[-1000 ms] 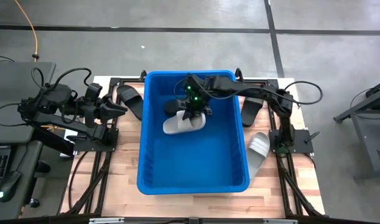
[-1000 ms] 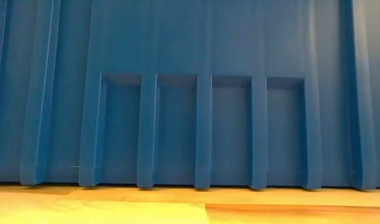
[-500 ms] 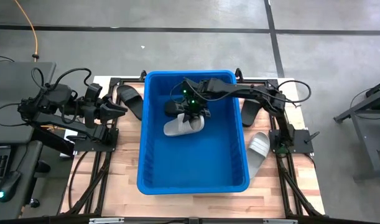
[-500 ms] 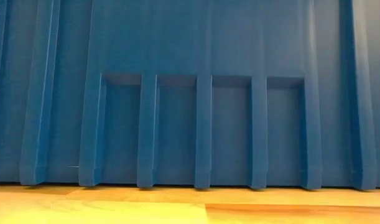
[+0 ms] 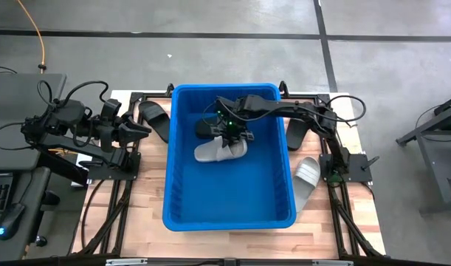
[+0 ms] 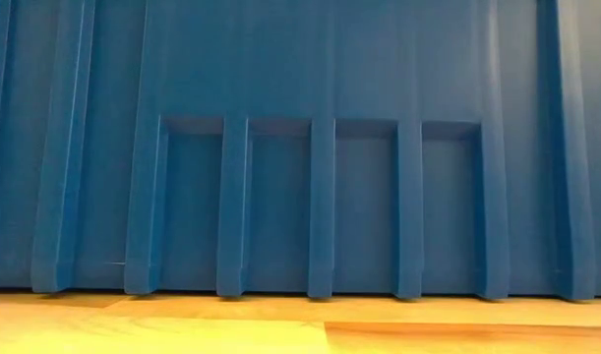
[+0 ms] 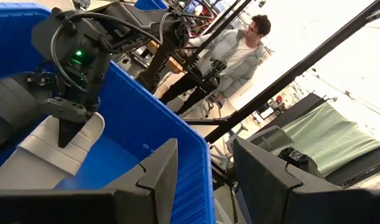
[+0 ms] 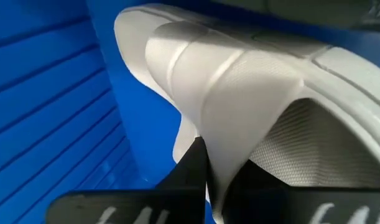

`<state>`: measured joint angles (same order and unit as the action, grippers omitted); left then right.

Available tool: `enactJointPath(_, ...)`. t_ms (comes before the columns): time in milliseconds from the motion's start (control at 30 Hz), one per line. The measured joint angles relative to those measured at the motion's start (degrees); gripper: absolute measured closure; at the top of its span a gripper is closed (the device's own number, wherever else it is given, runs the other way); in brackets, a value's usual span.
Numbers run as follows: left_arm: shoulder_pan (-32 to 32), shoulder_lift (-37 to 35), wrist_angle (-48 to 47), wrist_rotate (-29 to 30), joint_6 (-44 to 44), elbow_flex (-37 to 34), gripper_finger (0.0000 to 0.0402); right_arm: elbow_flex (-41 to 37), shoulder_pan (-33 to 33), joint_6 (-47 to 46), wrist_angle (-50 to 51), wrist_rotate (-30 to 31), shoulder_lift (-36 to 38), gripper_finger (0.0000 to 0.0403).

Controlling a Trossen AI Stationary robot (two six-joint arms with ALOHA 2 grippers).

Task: Pick and place slides into bin
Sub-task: Put the bottom gray slide into the blue bin

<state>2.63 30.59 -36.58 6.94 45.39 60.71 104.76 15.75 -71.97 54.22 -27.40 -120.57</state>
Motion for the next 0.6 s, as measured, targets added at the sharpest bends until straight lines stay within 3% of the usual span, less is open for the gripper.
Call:
enactJointPath(300, 0.00, 0.00, 0.00, 0.00, -0.07, -0.02, 0.0254, -0.06, -0.94, -1.52, 0.07, -3.66, -0.95, 0.0392)
enactJointPath(467, 0.00, 0.00, 0.00, -0.02, -0.13, -0.02, 0.0254, -0.06, -1.07, -1.94, 0.01, -3.89, -1.29, 0.0328)
enactJointPath(600, 0.00, 0.00, 0.00, -0.02, -0.13, -0.02, 0.0254, -0.06, -1.68, -2.96, 2.49, -0.37, -1.29, 0.0271)
